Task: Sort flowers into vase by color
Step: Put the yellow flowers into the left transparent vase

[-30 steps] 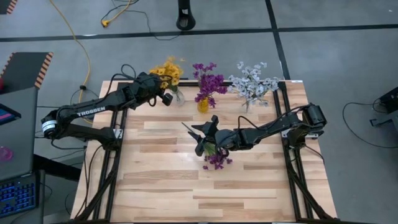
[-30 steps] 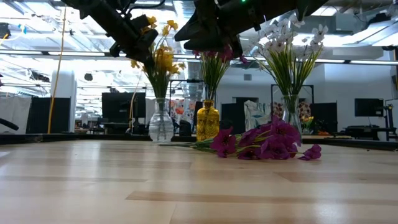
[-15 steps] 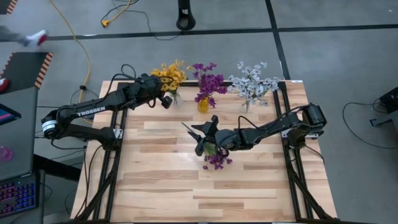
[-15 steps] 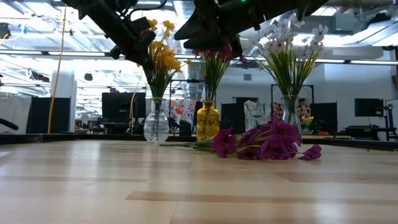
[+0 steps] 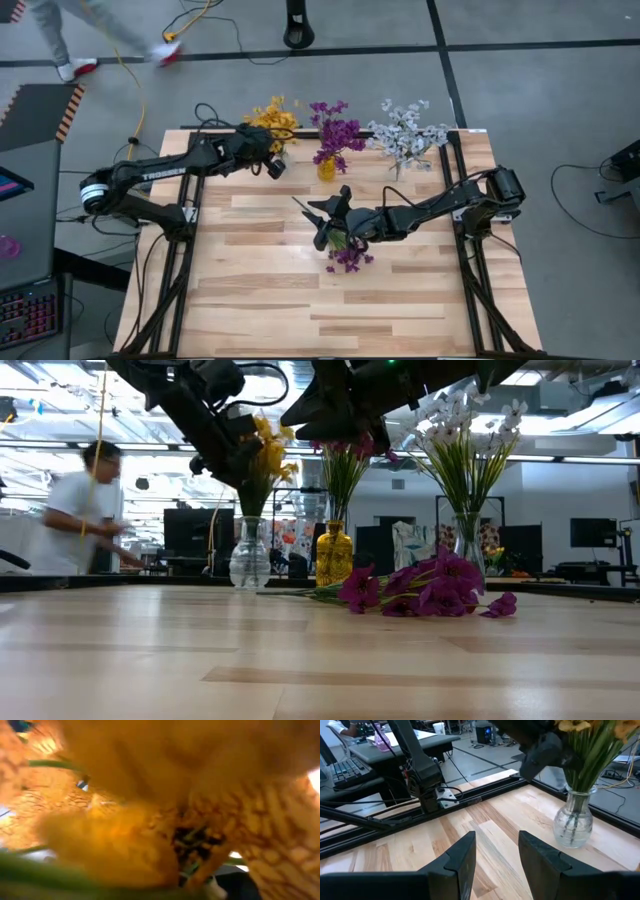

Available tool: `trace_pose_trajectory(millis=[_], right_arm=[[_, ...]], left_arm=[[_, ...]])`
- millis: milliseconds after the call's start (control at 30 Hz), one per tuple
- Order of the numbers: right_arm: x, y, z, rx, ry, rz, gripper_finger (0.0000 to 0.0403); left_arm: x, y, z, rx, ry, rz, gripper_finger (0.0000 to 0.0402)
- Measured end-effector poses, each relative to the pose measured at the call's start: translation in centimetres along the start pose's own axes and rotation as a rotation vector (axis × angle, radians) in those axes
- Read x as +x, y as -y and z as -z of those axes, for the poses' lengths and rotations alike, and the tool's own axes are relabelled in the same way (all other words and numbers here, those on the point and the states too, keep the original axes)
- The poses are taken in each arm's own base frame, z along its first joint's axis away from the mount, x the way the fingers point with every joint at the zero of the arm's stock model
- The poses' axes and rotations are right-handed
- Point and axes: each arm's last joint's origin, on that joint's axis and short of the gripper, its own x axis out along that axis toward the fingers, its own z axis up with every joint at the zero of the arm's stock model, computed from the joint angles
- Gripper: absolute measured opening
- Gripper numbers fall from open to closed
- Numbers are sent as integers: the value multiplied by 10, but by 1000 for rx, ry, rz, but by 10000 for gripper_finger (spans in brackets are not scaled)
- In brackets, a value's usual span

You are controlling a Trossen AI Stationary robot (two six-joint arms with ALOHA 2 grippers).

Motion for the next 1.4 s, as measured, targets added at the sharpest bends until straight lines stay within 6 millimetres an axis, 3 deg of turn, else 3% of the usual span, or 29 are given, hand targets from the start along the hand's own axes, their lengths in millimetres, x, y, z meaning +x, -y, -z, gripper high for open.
trace_pose_trajectory(millis=[300, 667, 867, 1400], right_arm=[[0, 0, 0, 1, 0, 0, 176], [0, 0, 0, 2, 0, 0, 176], [0, 0, 0, 2, 0, 0, 176], [0, 0, 0, 2, 0, 0, 176]], left_arm=[[-1, 0, -1, 0, 16, 11, 28], [-20, -6, -6, -27, 73, 20, 144], [-32, -10, -9, -42, 116, 22, 187], [-90, -29, -5, -69, 201, 47, 201]])
